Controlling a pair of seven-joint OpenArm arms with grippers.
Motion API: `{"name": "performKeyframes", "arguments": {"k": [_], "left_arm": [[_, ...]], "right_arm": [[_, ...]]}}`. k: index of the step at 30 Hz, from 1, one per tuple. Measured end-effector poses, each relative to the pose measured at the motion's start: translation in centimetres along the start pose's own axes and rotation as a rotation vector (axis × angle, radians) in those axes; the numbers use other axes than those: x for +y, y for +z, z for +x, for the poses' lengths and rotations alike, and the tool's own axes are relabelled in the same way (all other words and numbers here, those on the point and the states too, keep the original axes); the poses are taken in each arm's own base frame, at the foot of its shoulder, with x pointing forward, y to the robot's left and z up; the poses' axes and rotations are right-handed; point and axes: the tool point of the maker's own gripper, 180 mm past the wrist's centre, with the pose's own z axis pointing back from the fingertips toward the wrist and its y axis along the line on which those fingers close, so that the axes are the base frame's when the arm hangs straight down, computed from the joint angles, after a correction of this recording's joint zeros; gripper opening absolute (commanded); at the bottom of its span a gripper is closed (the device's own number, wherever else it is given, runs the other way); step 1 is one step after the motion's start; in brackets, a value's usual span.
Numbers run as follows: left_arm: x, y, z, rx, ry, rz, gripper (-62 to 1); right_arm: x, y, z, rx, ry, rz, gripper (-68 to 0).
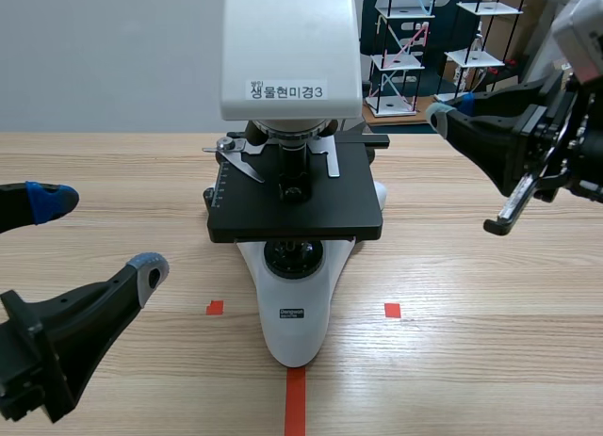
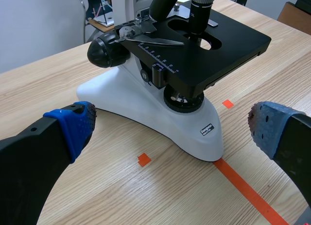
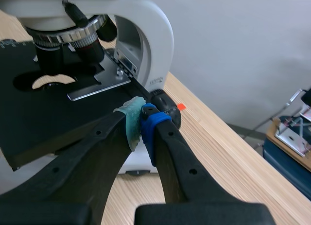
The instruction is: Point at the revolving nosepiece
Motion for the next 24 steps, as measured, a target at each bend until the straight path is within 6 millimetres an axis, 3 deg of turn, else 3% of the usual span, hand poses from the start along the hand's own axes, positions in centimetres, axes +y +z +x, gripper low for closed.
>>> {"name": "performKeyframes", "arguments": {"k": [8,24], "left_arm": [[0.0,0.0,0.0,0.0,0.0,0.0,1.4],[0.0,0.0,0.0,0.0,0.0,0.0,1.4]], "right_arm": [[-1.9,-1.4,0.7,-0.044,0.058,0.015,-67.7],[-0.3,-2.4,0.7,-0.07,0.105,0.059,-67.7]]}}
